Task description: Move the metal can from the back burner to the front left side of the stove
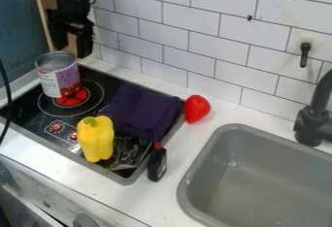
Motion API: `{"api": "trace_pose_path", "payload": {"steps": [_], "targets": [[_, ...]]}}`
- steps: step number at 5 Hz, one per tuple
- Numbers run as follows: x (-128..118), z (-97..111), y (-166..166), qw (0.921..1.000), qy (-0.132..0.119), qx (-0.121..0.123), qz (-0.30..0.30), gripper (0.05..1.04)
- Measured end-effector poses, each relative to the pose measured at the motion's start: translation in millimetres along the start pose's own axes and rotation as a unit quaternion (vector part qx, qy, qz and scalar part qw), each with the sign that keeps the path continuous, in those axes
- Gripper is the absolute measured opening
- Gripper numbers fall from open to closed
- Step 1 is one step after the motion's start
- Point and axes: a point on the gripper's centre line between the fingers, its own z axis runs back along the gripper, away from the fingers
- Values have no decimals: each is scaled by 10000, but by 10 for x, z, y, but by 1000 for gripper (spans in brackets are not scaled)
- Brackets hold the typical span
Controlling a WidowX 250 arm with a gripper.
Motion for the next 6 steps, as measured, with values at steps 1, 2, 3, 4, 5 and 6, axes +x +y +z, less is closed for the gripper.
{"api": "trace_pose_path", "payload": {"steps": [1,2,3,4,5,6], "targets": [[-201,-259,-29,9991,376,-170,83,1003],[-401,-302,-78,9978,656,-130,26,1002],[-626,-313,-149,9959,894,-95,87,1002],[-797,-239,-228,9948,992,-127,162,1001],[-876,-189,-261,9943,1026,-143,239,1001],[-929,-200,-221,9935,1067,-165,350,1001]]}}
